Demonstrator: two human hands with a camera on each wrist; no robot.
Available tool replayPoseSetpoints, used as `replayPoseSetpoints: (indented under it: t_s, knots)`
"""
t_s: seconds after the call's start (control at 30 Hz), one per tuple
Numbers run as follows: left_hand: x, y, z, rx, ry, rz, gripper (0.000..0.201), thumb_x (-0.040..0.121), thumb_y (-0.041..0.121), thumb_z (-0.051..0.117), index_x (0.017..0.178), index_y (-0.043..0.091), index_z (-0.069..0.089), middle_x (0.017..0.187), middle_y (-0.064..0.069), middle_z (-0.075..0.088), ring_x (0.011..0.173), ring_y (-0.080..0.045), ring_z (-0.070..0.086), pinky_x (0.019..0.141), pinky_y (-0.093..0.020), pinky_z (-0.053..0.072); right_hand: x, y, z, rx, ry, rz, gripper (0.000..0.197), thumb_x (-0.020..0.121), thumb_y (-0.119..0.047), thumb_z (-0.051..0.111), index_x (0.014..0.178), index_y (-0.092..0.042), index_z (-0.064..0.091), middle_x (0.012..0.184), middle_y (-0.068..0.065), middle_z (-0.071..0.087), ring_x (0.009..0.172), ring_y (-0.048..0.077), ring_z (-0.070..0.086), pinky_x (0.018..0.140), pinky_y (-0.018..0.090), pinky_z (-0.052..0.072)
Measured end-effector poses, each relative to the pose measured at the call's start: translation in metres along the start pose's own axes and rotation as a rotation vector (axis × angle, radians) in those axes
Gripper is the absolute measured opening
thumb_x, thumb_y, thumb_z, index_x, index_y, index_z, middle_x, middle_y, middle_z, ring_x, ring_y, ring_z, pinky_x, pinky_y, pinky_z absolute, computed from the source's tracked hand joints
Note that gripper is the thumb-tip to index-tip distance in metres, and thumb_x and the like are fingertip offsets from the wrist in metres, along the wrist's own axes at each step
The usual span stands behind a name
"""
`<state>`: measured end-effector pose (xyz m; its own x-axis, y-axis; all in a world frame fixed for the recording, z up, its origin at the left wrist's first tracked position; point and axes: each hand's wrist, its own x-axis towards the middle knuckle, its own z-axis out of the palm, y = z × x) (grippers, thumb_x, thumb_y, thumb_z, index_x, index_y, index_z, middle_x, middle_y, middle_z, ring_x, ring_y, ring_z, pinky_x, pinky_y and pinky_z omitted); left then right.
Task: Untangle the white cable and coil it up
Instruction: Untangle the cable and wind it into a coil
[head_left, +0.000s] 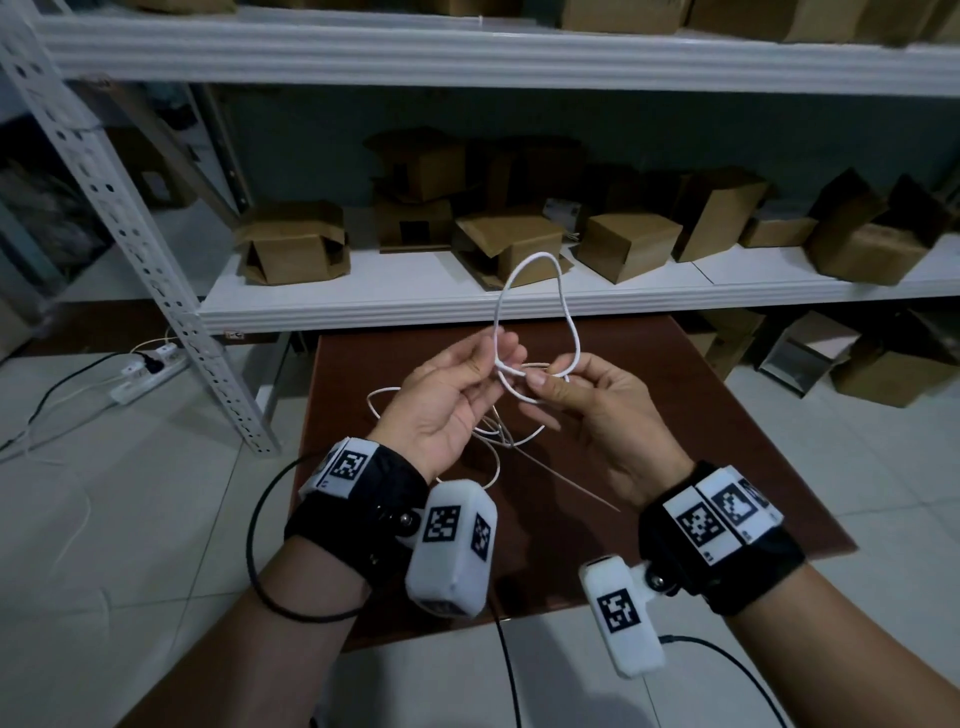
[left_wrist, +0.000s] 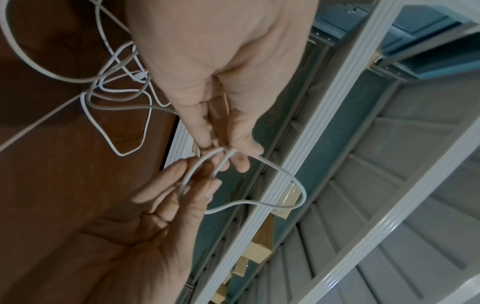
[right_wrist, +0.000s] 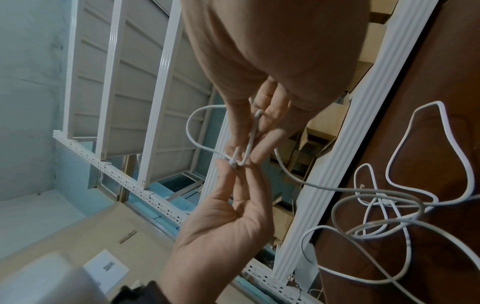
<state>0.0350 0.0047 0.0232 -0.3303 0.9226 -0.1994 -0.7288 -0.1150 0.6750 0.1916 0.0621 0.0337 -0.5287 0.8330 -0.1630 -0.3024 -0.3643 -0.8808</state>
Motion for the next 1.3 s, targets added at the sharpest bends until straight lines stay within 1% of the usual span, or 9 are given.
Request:
replayPoseSetpoints:
  t_s: [0.2, 0.33, 0.47, 0.6, 0.73, 0.87, 1.0, 1.2, 1.3]
  knots:
    - [0.002, 0.006, -0.002, -0.121, -0.004, 0.037, 0.022, 0.108, 0.008, 0.051, 0.116, 0.006, 0.072, 0.084, -0.002, 0.066, 0.078, -0.011, 0.07, 0.082, -0.027, 0.064, 0.002, 0.0, -0.004, 0.04, -0.016, 0.038, 0.027, 0.087, 0.011, 0.068, 0.113, 0.005, 0.065, 0.101, 0.018, 0.079, 0.087, 0.021, 0.079, 0.086, 0.032, 0.064]
    - [0.003, 0.008, -0.002, -0.142, 0.004, 0.062, 0.025, 0.108, 0.011, 0.051, 0.122, 0.007, 0.071, 0.085, -0.001, 0.062, 0.071, -0.006, 0.056, 0.075, -0.019, 0.06, 0.004, -0.002, -0.005, 0.182, -0.063, 0.041, 0.04, 0.098, 0.009, 0.056, 0.138, 0.008, 0.053, 0.107, 0.019, 0.076, 0.092, 0.022, 0.078, 0.096, 0.037, 0.061]
    - [0.005, 0.009, -0.002, -0.113, 0.028, 0.109, 0.026, 0.108, 0.007, 0.052, 0.122, 0.009, 0.073, 0.084, 0.0, 0.067, 0.067, -0.005, 0.057, 0.068, -0.018, 0.057, 0.006, -0.003, -0.002, 0.361, -0.059, 0.098, 0.035, 0.106, 0.005, 0.042, 0.14, 0.005, 0.049, 0.104, 0.027, 0.074, 0.101, 0.039, 0.077, 0.085, 0.045, 0.065]
    - [0.006, 0.011, -0.006, -0.062, 0.037, 0.152, 0.028, 0.108, 0.001, 0.051, 0.123, 0.01, 0.072, 0.088, 0.0, 0.069, 0.069, -0.005, 0.058, 0.066, -0.017, 0.054, 0.009, 0.005, -0.002, 0.414, 0.006, 0.185, 0.049, 0.107, -0.009, 0.048, 0.149, 0.014, 0.039, 0.102, 0.028, 0.073, 0.093, 0.037, 0.079, 0.079, 0.044, 0.066]
    - [0.008, 0.012, -0.009, -0.077, 0.069, 0.175, 0.027, 0.105, 0.003, 0.055, 0.125, 0.009, 0.073, 0.086, 0.0, 0.071, 0.072, -0.006, 0.06, 0.068, -0.017, 0.056, 0.006, 0.0, -0.002, 0.414, 0.074, 0.27, 0.018, 0.105, -0.009, 0.054, 0.105, 0.007, 0.062, 0.088, 0.022, 0.078, 0.078, 0.031, 0.08, 0.084, 0.044, 0.062]
    - [0.009, 0.012, -0.012, -0.107, 0.142, 0.174, 0.028, 0.103, 0.004, 0.061, 0.129, 0.003, 0.07, 0.09, -0.003, 0.075, 0.072, -0.006, 0.064, 0.067, -0.018, 0.057, 0.005, -0.003, 0.0, 0.408, 0.039, 0.301, 0.025, 0.102, 0.001, 0.054, 0.085, 0.008, 0.071, 0.087, 0.021, 0.078, 0.08, 0.028, 0.08, 0.085, 0.043, 0.061]
    - [0.009, 0.017, -0.019, -0.116, 0.218, 0.18, 0.027, 0.099, 0.002, 0.067, 0.125, 0.001, 0.073, 0.094, -0.009, 0.078, 0.072, -0.007, 0.07, 0.065, -0.018, 0.058, 0.008, -0.005, -0.006, 0.427, -0.017, 0.224, 0.022, 0.088, 0.004, 0.057, 0.105, -0.006, 0.068, 0.08, 0.009, 0.07, 0.101, 0.022, 0.066, 0.085, 0.035, 0.063]
    - [0.003, 0.017, -0.013, -0.027, 0.225, 0.174, 0.022, 0.094, 0.0, 0.073, 0.116, 0.0, 0.076, 0.093, -0.013, 0.08, 0.072, -0.01, 0.072, 0.064, -0.018, 0.059, 0.01, -0.007, -0.007, 0.314, -0.105, 0.094, 0.046, 0.109, -0.031, 0.048, 0.146, -0.005, 0.054, 0.06, -0.003, 0.037, 0.065, 0.01, 0.051, 0.061, 0.023, 0.05]
    - [0.001, 0.016, -0.01, 0.015, 0.217, 0.162, 0.022, 0.093, 0.0, 0.074, 0.115, 0.0, 0.076, 0.093, -0.013, 0.081, 0.071, -0.009, 0.072, 0.064, -0.017, 0.06, 0.009, -0.007, -0.008, 0.152, -0.086, -0.035, 0.046, 0.11, -0.023, 0.044, 0.155, -0.014, 0.043, 0.062, -0.002, 0.05, 0.063, 0.009, 0.056, 0.058, 0.02, 0.048]
